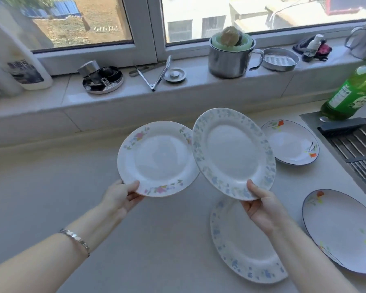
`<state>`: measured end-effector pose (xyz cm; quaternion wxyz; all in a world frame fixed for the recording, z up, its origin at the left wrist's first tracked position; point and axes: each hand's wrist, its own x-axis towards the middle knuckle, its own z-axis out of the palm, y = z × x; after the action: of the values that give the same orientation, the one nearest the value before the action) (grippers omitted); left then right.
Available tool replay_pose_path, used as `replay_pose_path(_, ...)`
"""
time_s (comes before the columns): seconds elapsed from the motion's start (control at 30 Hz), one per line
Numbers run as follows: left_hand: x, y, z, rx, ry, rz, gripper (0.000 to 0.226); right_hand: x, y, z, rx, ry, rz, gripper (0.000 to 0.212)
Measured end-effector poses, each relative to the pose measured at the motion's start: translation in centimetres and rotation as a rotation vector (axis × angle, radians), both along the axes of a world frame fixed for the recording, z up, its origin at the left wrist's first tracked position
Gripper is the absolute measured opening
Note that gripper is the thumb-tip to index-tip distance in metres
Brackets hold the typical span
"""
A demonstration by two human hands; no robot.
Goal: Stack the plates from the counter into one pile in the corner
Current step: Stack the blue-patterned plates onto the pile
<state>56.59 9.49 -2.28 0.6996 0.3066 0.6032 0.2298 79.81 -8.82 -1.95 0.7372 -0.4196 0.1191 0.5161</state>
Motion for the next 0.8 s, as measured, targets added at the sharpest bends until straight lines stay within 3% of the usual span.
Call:
replay_pose_path(0.03, -2.2, -0.1, 0.8, 0.016, 0.007, 0.015, 0.014, -1.3, 0.8, 0.9, -0.011, -0.015, 0.042, 0.029)
replay_pose_path(0.1, -6.9, -0.4, 2.3, 0.051, 0.010, 0.063, 0.017, -4.1, 2.5, 2.0, -0.019, -0.041, 0.115, 0.015)
replay_pose_path(0.57, -41.7, -5.4, 6.3, 0.198, -0.003, 0.478, 0.024, -33.5, 11.2, 4.5, 0.061, -0.053, 0.570, 0.018)
replay_pose_path(0.8, -52.9, -8.9, 5.3, 0.169, -0.005, 0.637, 0.023, -44.3, 12.8, 4.3, 0.011, -0.102, 0.754, 0.017)
